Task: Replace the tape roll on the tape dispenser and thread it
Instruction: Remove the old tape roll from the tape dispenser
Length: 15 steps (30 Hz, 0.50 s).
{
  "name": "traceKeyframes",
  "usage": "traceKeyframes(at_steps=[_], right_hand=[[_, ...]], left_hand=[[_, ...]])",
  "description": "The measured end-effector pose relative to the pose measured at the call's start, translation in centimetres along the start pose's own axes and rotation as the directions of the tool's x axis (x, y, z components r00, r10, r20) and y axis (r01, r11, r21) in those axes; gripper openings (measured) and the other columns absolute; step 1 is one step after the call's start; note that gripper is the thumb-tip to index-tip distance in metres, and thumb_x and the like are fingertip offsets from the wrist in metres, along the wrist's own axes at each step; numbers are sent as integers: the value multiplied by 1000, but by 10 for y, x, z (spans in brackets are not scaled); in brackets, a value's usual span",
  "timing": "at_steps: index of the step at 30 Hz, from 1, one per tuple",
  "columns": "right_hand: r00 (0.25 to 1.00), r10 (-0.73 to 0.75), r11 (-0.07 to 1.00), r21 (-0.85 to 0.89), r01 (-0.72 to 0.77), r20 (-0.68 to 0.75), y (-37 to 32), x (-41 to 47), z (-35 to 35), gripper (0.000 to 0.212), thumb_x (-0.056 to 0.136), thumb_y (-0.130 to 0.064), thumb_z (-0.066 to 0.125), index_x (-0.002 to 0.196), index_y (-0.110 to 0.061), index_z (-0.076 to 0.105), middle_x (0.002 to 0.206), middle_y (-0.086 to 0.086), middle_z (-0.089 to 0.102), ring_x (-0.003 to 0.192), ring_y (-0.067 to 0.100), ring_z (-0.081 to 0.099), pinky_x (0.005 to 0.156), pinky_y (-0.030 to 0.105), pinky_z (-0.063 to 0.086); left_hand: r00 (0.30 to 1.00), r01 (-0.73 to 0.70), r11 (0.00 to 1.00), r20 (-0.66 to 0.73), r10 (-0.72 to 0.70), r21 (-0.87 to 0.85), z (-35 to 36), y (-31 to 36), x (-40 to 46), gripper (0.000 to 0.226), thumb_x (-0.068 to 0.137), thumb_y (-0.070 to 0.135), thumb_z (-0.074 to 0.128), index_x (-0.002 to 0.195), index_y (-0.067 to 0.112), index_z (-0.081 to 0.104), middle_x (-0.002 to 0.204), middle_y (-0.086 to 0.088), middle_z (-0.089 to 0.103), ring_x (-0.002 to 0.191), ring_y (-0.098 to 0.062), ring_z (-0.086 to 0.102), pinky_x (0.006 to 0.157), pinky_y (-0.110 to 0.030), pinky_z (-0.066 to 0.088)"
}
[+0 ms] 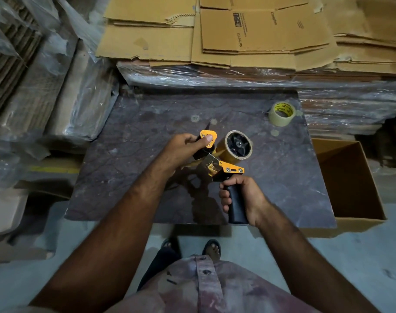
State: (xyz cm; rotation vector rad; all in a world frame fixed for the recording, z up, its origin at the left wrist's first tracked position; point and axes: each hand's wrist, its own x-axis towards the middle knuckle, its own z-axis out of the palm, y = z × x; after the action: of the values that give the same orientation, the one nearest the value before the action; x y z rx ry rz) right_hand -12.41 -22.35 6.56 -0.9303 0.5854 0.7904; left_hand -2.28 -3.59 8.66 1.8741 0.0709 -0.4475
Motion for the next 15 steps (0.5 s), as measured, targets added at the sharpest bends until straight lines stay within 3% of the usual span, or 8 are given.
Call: traceKeyframes(at_steps=[3,6,9,12,15], right_hand=[[1000,7,1000,-14,-7,-10,-1,-3,1,21,80,-20,51,63,-15,61,58,-1,46,45,13,40,45,24,38],[1000,26,999,-26,-26,-7,-2,-4,2,20,80,-21,51,64,-15,60,58,-1,45,44,13,40,44,24,38],[999,49,997,-53,-49,-2,-4,-5,3,17,79,-22,52,66,-14,60,58,0,45,44,14,41,44,23,39],[997,83,993,-83,-82,3,-5,-6,6,17,78,-23,52,66,-13,60,58,1,45,44,15,42,43,23,39],[995,97,994,-45,-97,3,-7,-2,8,18,78,-25,51,68,-12,59,56,1,46,43,15,42,42,22,39]], left_hand=[[998,-45,999,46,46,-22,-9,-14,-12,78,62,70,81,124,26,66,124,5,72,116,-11,66,102,-42,53],[981,-186,969,77,175,162,-14,-22,-24,92,61,59,87,139,28,50,144,6,57,133,-8,53,108,-35,44],[957,-286,933,10,291,220,-14,-24,-33,79,63,43,92,127,24,51,137,9,59,130,-6,53,109,-32,44],[941,-304,926,-79,328,222,-17,-26,-33,67,63,37,94,112,25,50,135,12,62,128,-4,55,105,-32,46],[922,-351,903,-74,379,248,-22,-27,-32,55,64,36,93,101,25,52,137,10,64,129,-4,56,107,-37,47]])
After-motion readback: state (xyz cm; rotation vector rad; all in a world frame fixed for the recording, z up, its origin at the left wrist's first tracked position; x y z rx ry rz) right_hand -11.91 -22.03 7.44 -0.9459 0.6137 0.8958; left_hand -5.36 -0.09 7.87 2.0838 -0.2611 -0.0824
